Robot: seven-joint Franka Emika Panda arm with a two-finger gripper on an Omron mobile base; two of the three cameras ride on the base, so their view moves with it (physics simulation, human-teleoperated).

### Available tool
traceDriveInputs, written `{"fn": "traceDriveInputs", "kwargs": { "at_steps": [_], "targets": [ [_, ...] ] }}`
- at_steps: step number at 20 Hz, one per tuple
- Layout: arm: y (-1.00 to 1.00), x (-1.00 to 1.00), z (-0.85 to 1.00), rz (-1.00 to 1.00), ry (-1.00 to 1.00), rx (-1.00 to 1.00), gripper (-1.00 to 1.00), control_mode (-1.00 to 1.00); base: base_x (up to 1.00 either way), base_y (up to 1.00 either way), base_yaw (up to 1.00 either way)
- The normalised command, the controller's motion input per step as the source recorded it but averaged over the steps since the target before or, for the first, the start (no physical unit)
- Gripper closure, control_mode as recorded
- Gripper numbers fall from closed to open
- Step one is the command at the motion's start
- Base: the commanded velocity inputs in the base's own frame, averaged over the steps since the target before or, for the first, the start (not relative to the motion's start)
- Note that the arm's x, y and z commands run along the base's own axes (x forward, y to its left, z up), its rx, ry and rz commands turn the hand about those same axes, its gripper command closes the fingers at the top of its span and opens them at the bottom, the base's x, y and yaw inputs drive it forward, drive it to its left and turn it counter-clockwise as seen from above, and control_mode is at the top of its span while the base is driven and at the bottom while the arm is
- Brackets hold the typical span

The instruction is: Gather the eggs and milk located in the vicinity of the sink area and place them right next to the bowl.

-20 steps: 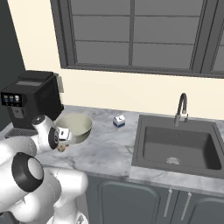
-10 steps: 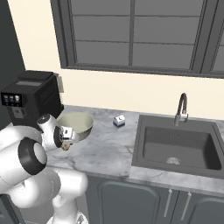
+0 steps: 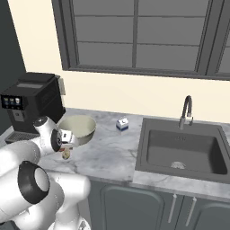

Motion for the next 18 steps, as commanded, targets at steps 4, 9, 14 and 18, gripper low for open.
{"fn": "traceDriveInputs", "kwargs": {
  "at_steps": [4,9,14,18],
  "targets": [
    [-0.04,-0.10,0.00,-0.02,-0.08,0.00,-1.00,-1.00,0.00,0.00,0.00],
    [-0.12,-0.06,0.00,-0.02,-0.11,0.01,-1.00,-1.00,0.00,0.00,0.00],
    [-0.27,-0.57,0.00,-0.04,0.08,0.14,-1.00,-1.00,0.00,0.00,0.00],
    [-0.51,-0.57,0.05,-0.06,0.11,0.20,-1.00,-1.00,0.00,0.00,0.00]
  ]
}}
